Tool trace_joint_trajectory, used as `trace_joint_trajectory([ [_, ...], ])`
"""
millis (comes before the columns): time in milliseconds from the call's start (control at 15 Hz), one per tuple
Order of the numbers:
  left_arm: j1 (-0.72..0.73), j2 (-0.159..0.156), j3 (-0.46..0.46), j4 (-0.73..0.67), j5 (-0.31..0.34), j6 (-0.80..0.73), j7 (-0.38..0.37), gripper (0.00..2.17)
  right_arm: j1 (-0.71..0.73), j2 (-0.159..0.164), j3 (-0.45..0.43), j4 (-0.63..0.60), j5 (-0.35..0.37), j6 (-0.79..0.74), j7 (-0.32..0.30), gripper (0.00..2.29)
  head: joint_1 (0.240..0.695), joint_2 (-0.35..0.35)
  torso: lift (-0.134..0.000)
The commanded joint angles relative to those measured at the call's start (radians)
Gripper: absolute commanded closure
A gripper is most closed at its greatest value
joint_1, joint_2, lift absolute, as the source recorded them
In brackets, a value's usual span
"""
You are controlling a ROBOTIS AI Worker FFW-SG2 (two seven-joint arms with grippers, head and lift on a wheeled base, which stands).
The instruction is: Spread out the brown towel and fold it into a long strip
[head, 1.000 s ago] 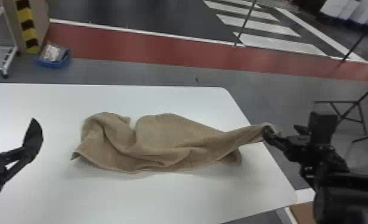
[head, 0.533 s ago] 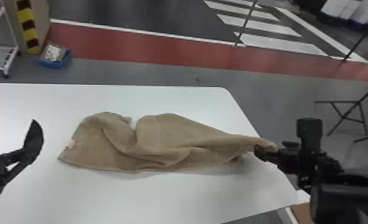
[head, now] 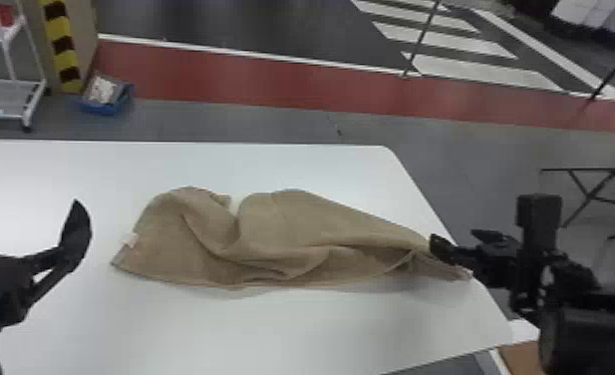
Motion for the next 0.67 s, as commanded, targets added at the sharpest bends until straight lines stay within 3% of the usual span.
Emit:
trace_joint_trajectory([
  [0, -0.007, 0.000, -0.003, 0.005, 0.000, -0.001, 0.000, 0.08, 0.017, 0.014, 0.014, -0.006, -0.132, -0.088, -0.002, 0.16, 0.695, -0.319, -0.125],
  [67, -0.010, -0.002, -0.003, 0.008, 0.000, -0.001, 0.000, 0.08, 0.035, 0.015, 0.063, -0.007, -0.170, -0.137, 0.000, 0.18, 0.695, -0.301, -0.125],
  [333, -0.010, 0.002, -0.003, 0.007, 0.000, -0.001, 0.002, 0.08, 0.049, 0.035, 0.293, -0.035, -0.172, -0.183, 0.003, 0.19, 0.695, -0.201, -0.125],
  [400, -0.010, 0.002, -0.003, 0.007, 0.000, -0.001, 0.002, 0.08, 0.053, 0.037, 0.364, -0.039, -0.170, -0.199, -0.002, 0.21, 0.695, -0.132, -0.125],
  [600, -0.010, 0.005, -0.003, 0.005, 0.000, -0.001, 0.002, 0.08, 0.043, 0.037, 0.563, -0.039, -0.129, -0.269, -0.040, 0.22, 0.695, -0.028, -0.125],
])
